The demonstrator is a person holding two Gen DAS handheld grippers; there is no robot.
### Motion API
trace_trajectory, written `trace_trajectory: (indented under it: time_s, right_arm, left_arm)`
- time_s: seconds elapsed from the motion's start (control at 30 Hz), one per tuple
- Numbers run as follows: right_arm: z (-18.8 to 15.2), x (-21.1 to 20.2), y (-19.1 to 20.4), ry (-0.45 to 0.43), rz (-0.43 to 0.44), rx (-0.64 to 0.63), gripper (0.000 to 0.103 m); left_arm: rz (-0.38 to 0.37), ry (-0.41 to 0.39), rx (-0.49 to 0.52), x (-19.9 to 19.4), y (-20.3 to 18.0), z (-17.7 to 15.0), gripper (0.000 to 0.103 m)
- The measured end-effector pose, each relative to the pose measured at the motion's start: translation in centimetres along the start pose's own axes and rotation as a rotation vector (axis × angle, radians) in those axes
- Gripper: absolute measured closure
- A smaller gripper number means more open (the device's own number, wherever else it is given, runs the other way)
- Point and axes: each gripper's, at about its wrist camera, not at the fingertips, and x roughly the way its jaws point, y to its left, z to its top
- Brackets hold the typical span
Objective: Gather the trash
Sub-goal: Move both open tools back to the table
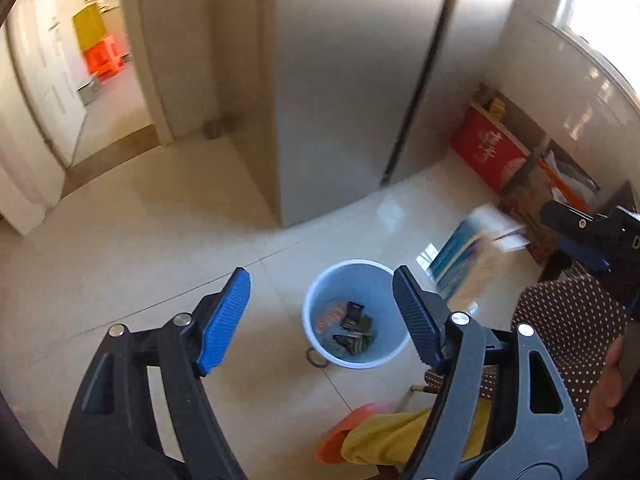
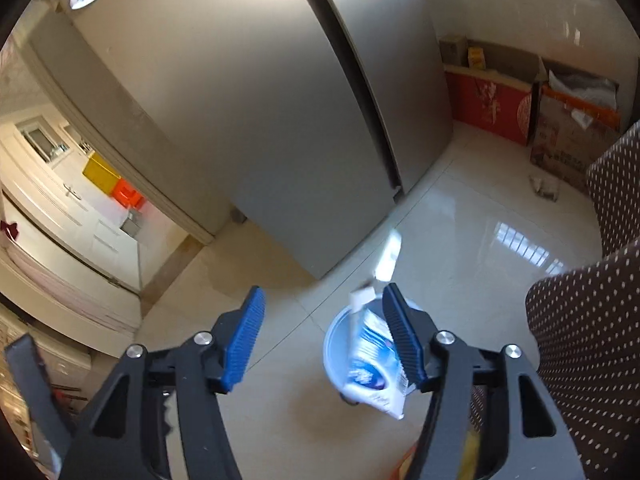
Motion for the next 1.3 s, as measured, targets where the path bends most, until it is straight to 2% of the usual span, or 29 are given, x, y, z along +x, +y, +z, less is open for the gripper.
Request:
trace_trajectory:
  time_s: [0.1, 0.23, 0.37, 0.6, 0.9, 1.2, 1.3]
  right_arm:
    - [0.0, 0.1, 0.9, 0.002, -0.001, -0.033, 0.042]
    - [-0.2, -1.3, 0.9, -0.01, 0.014, -0.042, 0.042]
    - [-0.7, -3.6, 0.7, -0.046, 0.011, -0.066, 0.042]
    - [-1.0, -9.1, -1.0, -0.127, 0.008, -0.067, 0.042]
    - [-1.0, -17.4, -6.2, -0.266, -0.04, -0.01, 0.039]
    - [-2.9, -24.9, -13.4, -0.397, -0.183, 0.087, 0.03]
    - [-3.6, -26.4, -16.4, -0.412, -0.233, 0.135, 0.028]
  left_arm:
    - [0.021, 0.002, -0.02, -0.3, 1.2, -0.2, 0.03]
    - [0.014, 0.004, -0.036, -1.0, 1.2, -0.6, 0.03]
    - [-0.014, -0.016, -0.016, -2.2, -0.1, -0.7, 0.03]
    - [-0.093, -0.077, 0.052, -5.7, -4.7, -0.6, 0.03]
    - [-0.198, -0.133, 0.149, -9.5, -11.1, -1.0, 0.03]
    - [-0.321, -0.136, 0.268, -11.5, -18.8, -2.4, 0.03]
    - [-0.367, -0.124, 0.313, -11.9, -22.1, -3.1, 0.029]
